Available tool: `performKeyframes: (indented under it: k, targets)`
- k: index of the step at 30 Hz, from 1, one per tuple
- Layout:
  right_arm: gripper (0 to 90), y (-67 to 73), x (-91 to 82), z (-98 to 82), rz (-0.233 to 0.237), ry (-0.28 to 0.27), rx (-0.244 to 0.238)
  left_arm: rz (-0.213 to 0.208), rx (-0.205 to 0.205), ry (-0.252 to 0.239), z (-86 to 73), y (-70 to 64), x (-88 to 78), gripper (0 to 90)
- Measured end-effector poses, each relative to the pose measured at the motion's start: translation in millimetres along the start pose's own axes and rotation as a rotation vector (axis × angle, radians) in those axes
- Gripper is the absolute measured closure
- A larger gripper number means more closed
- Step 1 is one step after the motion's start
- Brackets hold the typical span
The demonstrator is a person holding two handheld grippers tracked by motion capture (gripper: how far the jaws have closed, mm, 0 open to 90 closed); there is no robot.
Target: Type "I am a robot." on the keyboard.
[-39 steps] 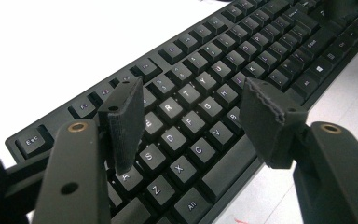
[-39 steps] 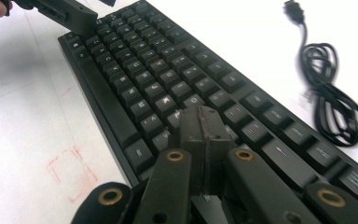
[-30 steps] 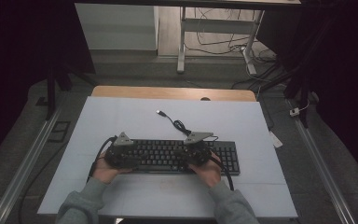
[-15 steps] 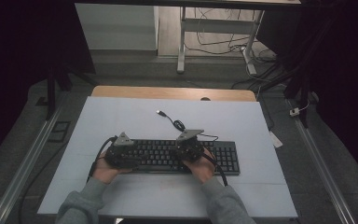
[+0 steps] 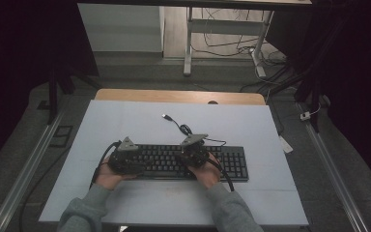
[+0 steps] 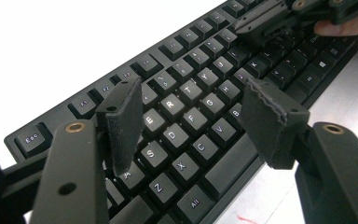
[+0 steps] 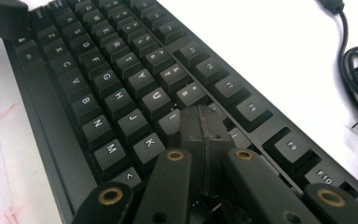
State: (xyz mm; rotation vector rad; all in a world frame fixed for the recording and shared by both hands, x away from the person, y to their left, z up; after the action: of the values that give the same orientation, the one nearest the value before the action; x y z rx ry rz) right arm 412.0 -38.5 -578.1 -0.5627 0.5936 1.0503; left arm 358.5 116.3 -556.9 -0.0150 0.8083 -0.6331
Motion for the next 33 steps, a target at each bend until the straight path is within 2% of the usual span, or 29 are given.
performKeyframes:
  k: [5,9,14,18,24,29,33]
  targets:
    - [89.7,0.5,-5.6,4.5,-0.001,-0.025,-0.004,0.001,-0.003,-0.006,0.5,0.1,-1.0,38.8]
    - [89.7,-1.1,-22.6,7.9,-0.011,-0.068,-0.002,0.002,-0.010,-0.010,0.7,1.0,-1.7,38.8]
    - [89.3,-3.2,-44.6,-1.8,-0.017,-0.104,0.017,0.003,-0.010,-0.011,0.9,1.8,-2.0,38.7]
    - [78.5,-5.5,-60.8,-15.8,-0.025,-0.119,0.041,0.005,-0.013,-0.011,1.0,2.4,-2.0,38.7]
    - [63.4,-10.0,-81.8,-32.8,-0.044,-0.130,0.051,0.013,-0.022,-0.010,0.8,4.1,-1.1,38.5]
    - [58.8,-12.2,-95.4,-43.3,-0.059,-0.142,0.053,0.020,-0.025,-0.010,0.7,6.1,-1.6,38.3]
    - [57.5,-11.5,-96.8,-46.1,-0.055,-0.142,0.050,0.019,-0.042,-0.009,0.4,6.2,-2.2,38.3]
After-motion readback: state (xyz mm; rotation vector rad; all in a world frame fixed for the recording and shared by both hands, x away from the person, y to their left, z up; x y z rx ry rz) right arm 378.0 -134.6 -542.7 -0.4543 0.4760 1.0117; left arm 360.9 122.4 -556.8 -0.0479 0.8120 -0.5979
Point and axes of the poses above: each handheld gripper's, and its own axes: x roughly forward along the jaws, z roughly out of its top, y roughly to its left, the point moved 9 cm from there along x, roughly forward along the jaws, and after that the axes turned 12 degrees about -x, right-handed, at the moved point
